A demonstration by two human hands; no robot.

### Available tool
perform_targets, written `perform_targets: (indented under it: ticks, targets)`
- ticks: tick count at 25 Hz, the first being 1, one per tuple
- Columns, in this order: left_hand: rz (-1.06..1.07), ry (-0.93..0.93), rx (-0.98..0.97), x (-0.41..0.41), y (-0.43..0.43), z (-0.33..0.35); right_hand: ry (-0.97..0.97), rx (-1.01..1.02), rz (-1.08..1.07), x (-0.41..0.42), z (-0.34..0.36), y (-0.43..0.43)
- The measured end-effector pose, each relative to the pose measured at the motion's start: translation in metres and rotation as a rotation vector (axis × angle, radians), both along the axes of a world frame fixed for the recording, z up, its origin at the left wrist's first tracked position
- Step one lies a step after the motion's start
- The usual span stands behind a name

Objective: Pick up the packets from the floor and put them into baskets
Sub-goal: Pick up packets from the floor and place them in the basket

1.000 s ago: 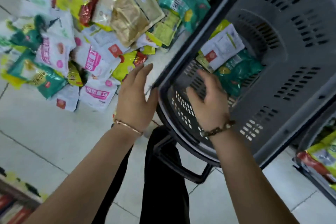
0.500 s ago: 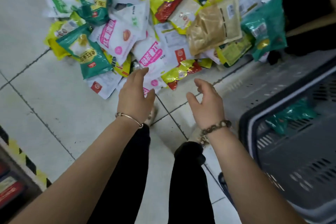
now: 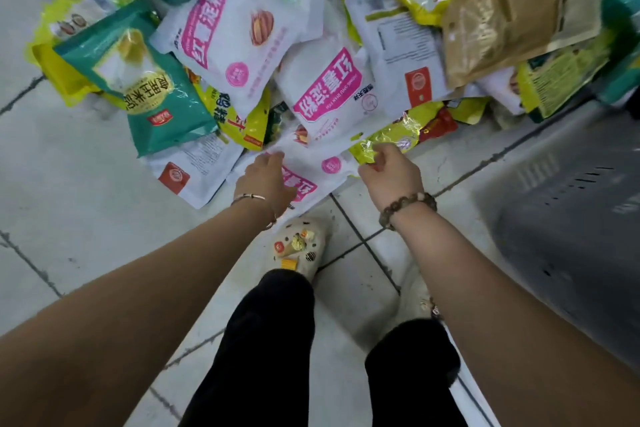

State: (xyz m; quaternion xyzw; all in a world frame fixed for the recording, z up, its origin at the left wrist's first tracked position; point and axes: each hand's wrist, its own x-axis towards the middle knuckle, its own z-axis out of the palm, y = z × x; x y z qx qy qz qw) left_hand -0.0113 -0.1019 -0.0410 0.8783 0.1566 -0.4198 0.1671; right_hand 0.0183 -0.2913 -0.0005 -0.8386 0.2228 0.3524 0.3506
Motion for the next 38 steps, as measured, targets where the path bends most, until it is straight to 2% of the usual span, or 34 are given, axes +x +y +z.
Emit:
perform_targets:
  ticks: [6,11,14,17,19,22,25,27,29,31,32,38]
  targets:
    - [0.073,-0.200,0.074,0.001,-0.013,-0.057,-0.181,-0.028,0.014,0.030,-0.040,0.018]
    - [0.149,-0.246,0.124,0.004,-0.015,-0.075,-0.328,0.024,0.059,0.043,-0.035,0.039]
    - [0.108,-0.153,0.152,0.025,-0.004,-0.083,-0.369,0.089,0.036,0.052,-0.030,0.057]
    - [-0.068,0.057,0.005,0.039,0.012,-0.085,-0.470,0.075,-0.030,0.070,-0.024,0.070]
    - [0.011,0.052,-0.085,0.036,0.019,-0.075,-0.540,0.071,-0.043,0.081,-0.016,0.081]
    - [0.168,-0.084,-0.190,0.011,0.022,-0.047,-0.596,0.122,-0.019,0.096,-0.002,0.102]
    - [0.240,-0.199,-0.153,-0.013,0.036,-0.019,-0.617,0.136,0.076,0.115,0.005,0.128]
    - [0.348,-0.238,-0.089,-0.023,0.054,-0.003,-0.655,0.065,0.235,0.133,0.000,0.148]
    - [0.489,-0.291,-0.089,-0.033,0.072,0.011,-0.608,-0.114,0.499,0.154,-0.015,0.167]
    - [0.681,-0.377,-0.122,-0.037,0.089,0.023,-0.410,-0.272,0.690,0.171,-0.029,0.186]
    - [0.768,-0.405,-0.133,-0.037,0.096,0.027,-0.327,-0.318,0.718,0.177,-0.035,0.194]
    - [1.035,-0.351,-0.221,-0.030,0.098,0.033,-0.184,-0.357,0.499,0.197,-0.047,0.209]
